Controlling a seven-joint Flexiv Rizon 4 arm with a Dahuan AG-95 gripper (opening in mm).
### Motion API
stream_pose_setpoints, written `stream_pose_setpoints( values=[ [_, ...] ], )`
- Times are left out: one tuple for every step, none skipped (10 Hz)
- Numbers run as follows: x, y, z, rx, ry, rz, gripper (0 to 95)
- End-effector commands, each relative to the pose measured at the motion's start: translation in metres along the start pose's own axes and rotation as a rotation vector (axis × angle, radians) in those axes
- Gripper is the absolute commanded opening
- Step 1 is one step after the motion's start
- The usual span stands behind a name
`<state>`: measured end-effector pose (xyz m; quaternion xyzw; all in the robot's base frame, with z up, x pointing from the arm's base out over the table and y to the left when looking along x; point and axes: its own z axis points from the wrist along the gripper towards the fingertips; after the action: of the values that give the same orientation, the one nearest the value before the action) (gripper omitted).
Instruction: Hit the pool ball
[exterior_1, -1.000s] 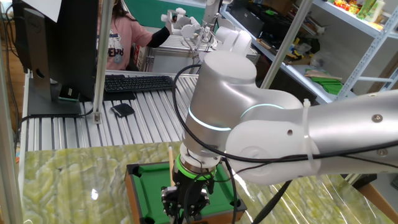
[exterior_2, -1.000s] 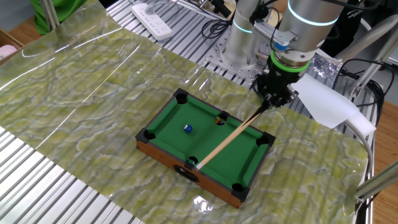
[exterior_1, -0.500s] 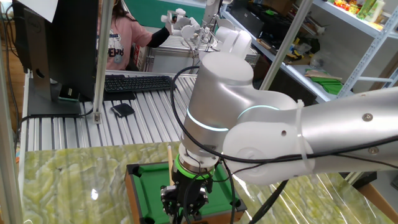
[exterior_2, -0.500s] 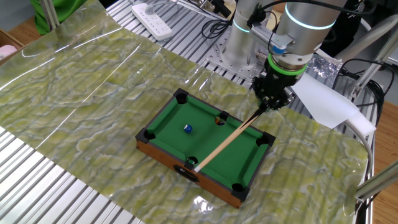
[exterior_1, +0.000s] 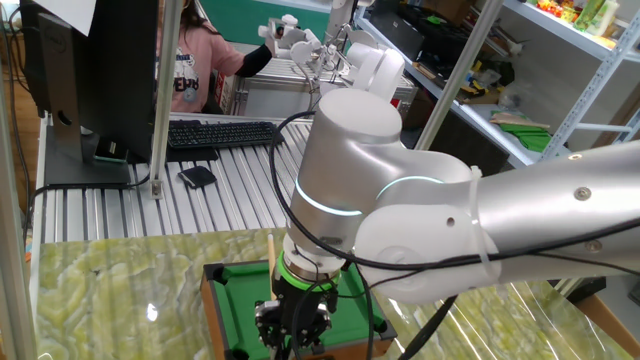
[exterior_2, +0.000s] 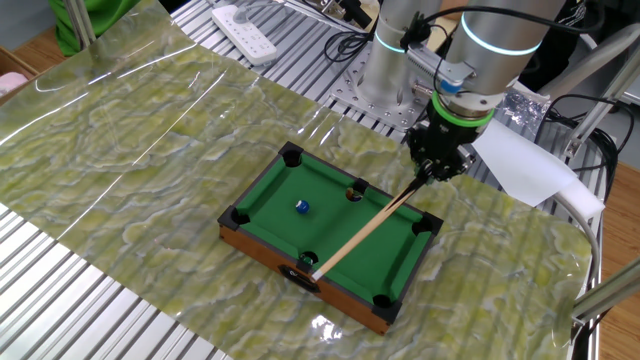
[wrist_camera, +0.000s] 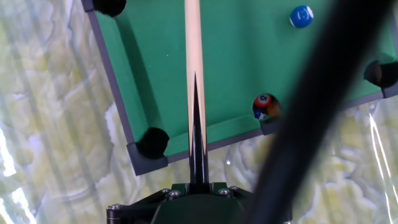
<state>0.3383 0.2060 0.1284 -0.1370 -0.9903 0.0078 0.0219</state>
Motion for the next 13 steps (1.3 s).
stream_pose_setpoints(
  values=[
    [0.0005,-0.0005,0.0002,-0.002,0.0,0.003,0.0],
    [0.0004,-0.0003,0.0005,-0.002,0.0,0.003,0.0],
    [0.0003,-0.0002,0.001,-0.002,-0.001,0.003,0.0],
    [0.0002,0.0,0.0014,-0.003,-0.002,0.004,0.0],
    [0.0002,0.0,0.0014,-0.004,-0.002,0.004,0.0],
    [0.0002,0.0,0.0015,-0.005,-0.001,0.006,0.0],
    [0.0001,0.0002,0.002,-0.005,-0.002,0.011,0.0],
    [-0.0001,0.0005,0.003,-0.006,-0.008,0.019,0.0],
    [-0.0003,0.0008,0.0038,-0.007,-0.013,0.023,0.0],
    [-0.0004,0.0009,0.0042,-0.008,-0.018,0.027,0.0],
    [-0.0006,0.0012,0.0049,-0.009,-0.022,0.038,0.0],
    [-0.0007,0.0014,0.0055,-0.009,-0.027,0.043,0.0],
    [-0.0008,0.0016,0.0062,-0.006,-0.035,0.05,0.0]
  ],
)
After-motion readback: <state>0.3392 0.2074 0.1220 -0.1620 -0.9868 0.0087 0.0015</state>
